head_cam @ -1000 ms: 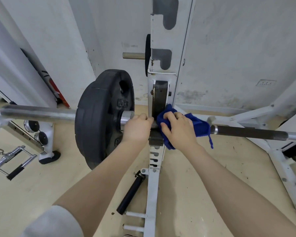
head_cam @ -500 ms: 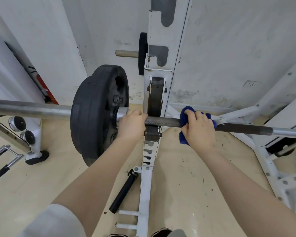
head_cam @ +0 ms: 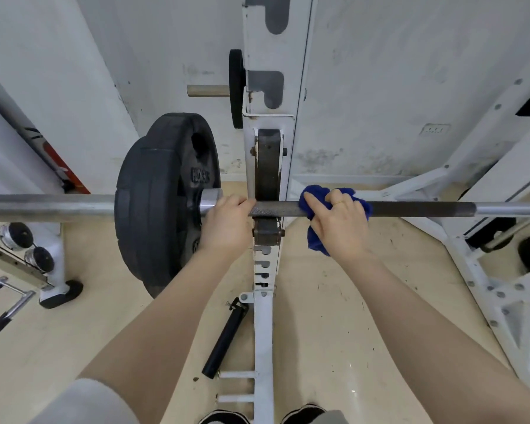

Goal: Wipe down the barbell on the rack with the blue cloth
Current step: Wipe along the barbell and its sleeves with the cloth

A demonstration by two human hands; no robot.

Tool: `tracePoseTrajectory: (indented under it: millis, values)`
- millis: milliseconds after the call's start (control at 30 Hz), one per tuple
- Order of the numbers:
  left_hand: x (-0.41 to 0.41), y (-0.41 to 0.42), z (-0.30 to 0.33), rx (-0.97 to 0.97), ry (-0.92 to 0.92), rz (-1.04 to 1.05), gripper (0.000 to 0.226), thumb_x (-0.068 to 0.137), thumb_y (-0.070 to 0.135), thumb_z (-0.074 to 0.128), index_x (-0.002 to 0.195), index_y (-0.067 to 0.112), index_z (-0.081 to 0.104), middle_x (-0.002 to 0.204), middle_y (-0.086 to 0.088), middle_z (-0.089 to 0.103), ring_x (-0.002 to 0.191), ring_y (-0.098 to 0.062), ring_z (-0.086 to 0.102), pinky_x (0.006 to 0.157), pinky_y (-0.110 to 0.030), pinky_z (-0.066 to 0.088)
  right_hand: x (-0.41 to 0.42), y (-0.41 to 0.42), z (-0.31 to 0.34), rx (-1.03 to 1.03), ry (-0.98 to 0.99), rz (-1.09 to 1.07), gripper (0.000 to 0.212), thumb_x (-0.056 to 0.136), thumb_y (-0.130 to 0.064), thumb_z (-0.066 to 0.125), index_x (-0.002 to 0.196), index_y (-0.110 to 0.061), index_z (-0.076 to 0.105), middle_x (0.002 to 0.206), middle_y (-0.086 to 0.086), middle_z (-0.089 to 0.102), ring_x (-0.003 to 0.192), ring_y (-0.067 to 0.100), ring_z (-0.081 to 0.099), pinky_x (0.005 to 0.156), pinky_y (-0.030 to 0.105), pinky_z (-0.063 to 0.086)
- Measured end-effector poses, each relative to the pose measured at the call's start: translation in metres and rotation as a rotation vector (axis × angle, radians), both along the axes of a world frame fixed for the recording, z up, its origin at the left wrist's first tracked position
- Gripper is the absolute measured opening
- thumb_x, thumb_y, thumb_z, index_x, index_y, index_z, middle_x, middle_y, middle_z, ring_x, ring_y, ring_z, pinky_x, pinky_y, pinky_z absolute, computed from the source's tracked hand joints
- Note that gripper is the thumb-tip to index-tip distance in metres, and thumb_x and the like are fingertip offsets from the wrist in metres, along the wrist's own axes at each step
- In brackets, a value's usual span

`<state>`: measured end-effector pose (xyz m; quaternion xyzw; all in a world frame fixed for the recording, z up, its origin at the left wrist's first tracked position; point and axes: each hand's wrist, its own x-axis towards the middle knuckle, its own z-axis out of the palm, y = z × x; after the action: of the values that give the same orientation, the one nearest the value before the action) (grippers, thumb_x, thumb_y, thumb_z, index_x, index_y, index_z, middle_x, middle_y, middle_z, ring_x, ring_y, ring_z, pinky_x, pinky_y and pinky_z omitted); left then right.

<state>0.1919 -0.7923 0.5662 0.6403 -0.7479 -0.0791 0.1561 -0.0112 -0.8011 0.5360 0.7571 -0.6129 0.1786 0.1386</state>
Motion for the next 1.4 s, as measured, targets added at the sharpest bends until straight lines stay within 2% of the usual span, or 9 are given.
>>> tracePoseTrajectory:
  millis: [67, 200, 267, 400, 500, 600, 700, 1167, 1400]
  values:
    - [-0.001, -0.001, 0.000, -0.002, 0.015, 0.005, 0.049, 0.090, 0.005, 0.045, 0.137, 0.017, 0.043, 0.133, -0.003, 0.050, 0.122, -0.024, 0.041, 0.099, -0.039, 0.039, -0.013, 0.000, 0.003, 0.021, -0.015, -0.069, 0.039, 0.078, -0.016, 0.043, 0.107, -0.013, 0.068, 0.081, 0.016, 0.057, 0.068, 0.033, 0.055, 0.062, 0.035, 0.041]
    - [-0.003, 0.000, 0.000, 0.003, 0.053, 0.027, 0.041, 0.094, 0.013, 0.040, 0.133, 0.015, 0.048, 0.132, -0.004, 0.053, 0.122, -0.025, 0.042, 0.100, -0.040, 0.039, -0.038, 0.002, 0.016, 0.042, -0.326, -0.363, 0.036, 0.086, -0.017, 0.046, 0.119, -0.012, 0.060, 0.102, 0.018, 0.056, 0.094, 0.039, 0.052, 0.080, 0.043, 0.041]
    - [-0.007, -0.001, 0.001, 0.012, 0.085, 0.054, 0.037, 0.095, 0.020, 0.039, 0.129, 0.016, 0.053, 0.132, -0.005, 0.053, 0.124, -0.029, 0.041, 0.101, -0.043, 0.040, -0.031, 0.006, 0.031, -0.096, -0.418, -0.268, 0.041, 0.083, -0.021, 0.043, 0.117, -0.009, 0.061, 0.095, 0.018, 0.058, 0.087, 0.038, 0.055, 0.073, 0.043, 0.047]
    - [-0.020, -0.001, 0.007, 0.015, 0.180, -0.014, 0.032, 0.096, 0.019, 0.041, 0.122, 0.016, 0.060, 0.136, -0.005, 0.047, 0.125, -0.025, 0.042, 0.102, -0.042, 0.041, 0.020, 0.002, 0.024, -0.063, -0.155, 0.080, 0.039, 0.077, -0.020, 0.045, 0.107, -0.012, 0.068, 0.090, 0.015, 0.060, 0.084, 0.037, 0.055, 0.072, 0.043, 0.048]
    - [-0.029, 0.001, 0.007, -0.028, 0.193, -0.110, 0.029, 0.094, 0.013, 0.044, 0.118, 0.011, 0.061, 0.128, -0.005, 0.052, 0.115, -0.023, 0.050, 0.096, -0.036, 0.045, 0.033, 0.002, 0.001, 0.123, -0.165, 0.085, 0.042, 0.082, -0.024, 0.042, 0.118, -0.014, 0.063, 0.106, 0.014, 0.062, 0.098, 0.035, 0.058, 0.094, 0.047, 0.042]
    - [-0.042, 0.003, 0.004, -0.104, 0.199, -0.110, 0.026, 0.091, 0.008, 0.049, 0.112, 0.006, 0.064, 0.132, -0.006, 0.053, 0.110, -0.026, 0.056, 0.094, -0.040, 0.048, 0.021, -0.003, -0.001, 0.106, -0.050, 0.118, 0.047, 0.080, -0.027, 0.039, 0.120, -0.019, 0.062, 0.106, 0.010, 0.066, 0.095, 0.029, 0.063, 0.092, 0.039, 0.044]
    - [-0.056, 0.001, 0.000, -0.130, 0.174, -0.135, 0.022, 0.087, 0.003, 0.051, 0.103, 0.005, 0.065, 0.123, -0.009, 0.059, 0.104, -0.028, 0.059, 0.091, -0.044, 0.048, 0.008, -0.009, -0.001, 0.021, 0.066, 0.156, 0.041, 0.075, -0.019, 0.060, 0.115, -0.019, 0.064, 0.102, 0.009, 0.068, 0.091, 0.029, 0.064, 0.086, 0.036, 0.038]
    - [-0.084, 0.010, -0.019, -0.247, -0.020, 0.010, 0.034, 0.077, 0.013, 0.067, 0.111, 0.008, 0.064, 0.110, -0.009, 0.066, 0.105, -0.029, 0.061, 0.087, -0.042, 0.046, -0.107, -0.002, -0.005, -0.100, 0.021, 0.033, 0.045, 0.075, -0.018, 0.037, 0.108, -0.015, 0.067, 0.101, 0.011, 0.066, 0.092, 0.033, 0.061, 0.088, 0.036, 0.029]
    - [-0.112, 0.012, -0.018, -0.246, -0.094, 0.078, 0.039, 0.069, 0.008, 0.074, 0.106, 0.002, 0.064, 0.120, -0.021, 0.060, 0.108, -0.038, 0.060, 0.091, -0.050, 0.046, -0.130, 0.005, 0.001, -0.028, -0.201, -0.151, 0.046, 0.072, -0.013, 0.033, 0.101, -0.007, 0.069, 0.097, 0.018, 0.064, 0.091, 0.042, 0.058, 0.082, 0.049, 0.042]
